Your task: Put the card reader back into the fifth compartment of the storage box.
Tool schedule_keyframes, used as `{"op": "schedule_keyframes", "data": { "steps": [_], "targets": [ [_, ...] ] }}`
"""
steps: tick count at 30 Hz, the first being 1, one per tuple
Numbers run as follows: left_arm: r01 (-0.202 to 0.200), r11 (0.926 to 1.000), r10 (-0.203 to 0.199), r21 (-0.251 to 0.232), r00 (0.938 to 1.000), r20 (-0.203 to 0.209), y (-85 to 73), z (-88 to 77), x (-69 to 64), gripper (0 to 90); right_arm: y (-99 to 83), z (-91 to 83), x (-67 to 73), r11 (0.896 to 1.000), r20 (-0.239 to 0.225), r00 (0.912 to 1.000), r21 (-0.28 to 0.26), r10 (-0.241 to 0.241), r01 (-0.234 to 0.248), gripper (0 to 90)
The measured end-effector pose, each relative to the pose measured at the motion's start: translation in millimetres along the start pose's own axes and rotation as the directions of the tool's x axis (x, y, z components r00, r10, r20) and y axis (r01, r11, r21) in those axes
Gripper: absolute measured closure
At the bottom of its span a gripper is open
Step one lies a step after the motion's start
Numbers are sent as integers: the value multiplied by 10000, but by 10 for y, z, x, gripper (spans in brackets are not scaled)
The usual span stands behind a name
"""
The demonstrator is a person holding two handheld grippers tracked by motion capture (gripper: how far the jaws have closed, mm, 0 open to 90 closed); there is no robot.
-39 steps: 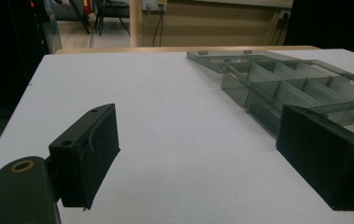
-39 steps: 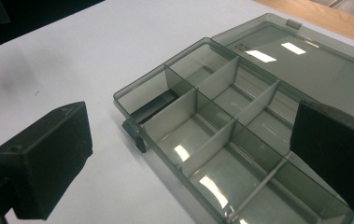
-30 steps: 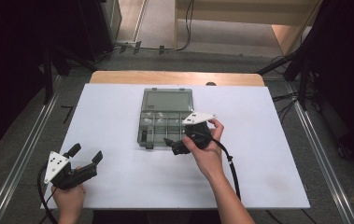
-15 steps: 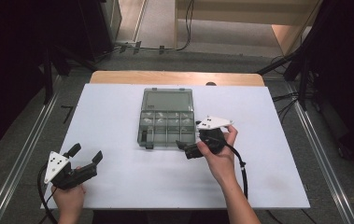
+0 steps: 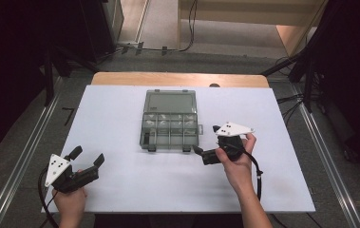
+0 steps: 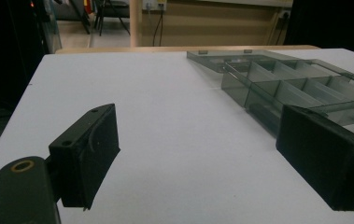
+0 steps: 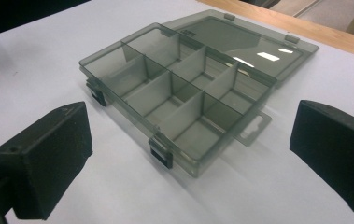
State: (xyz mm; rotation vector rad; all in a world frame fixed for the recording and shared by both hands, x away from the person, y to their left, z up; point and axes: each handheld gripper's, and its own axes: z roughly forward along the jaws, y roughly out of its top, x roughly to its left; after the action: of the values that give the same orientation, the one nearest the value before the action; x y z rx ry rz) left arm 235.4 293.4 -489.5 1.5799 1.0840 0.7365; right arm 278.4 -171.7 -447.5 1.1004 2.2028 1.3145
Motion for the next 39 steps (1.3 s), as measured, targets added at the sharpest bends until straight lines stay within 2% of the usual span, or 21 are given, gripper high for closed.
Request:
{"op": "schedule_keyframes", "data": {
  "steps": [6, 17, 39],
  "targets": [
    [-17, 10000, 17, 7, 10000, -2, 0, 0, -1, 136, -99, -117, -90, 9998, 211, 9995, -48, 214, -213, 0],
    [-41, 10000, 41, 14, 10000, 0, -1, 0, -3, 136, -264, -309, -214, 9995, 509, 9983, -200, 272, -262, 0],
    [-58, 10000, 58, 37, 10000, -5, -2, 1, -6, 136, -574, -711, -489, 9955, 1265, 9885, -572, 828, -760, 0]
  ]
}}
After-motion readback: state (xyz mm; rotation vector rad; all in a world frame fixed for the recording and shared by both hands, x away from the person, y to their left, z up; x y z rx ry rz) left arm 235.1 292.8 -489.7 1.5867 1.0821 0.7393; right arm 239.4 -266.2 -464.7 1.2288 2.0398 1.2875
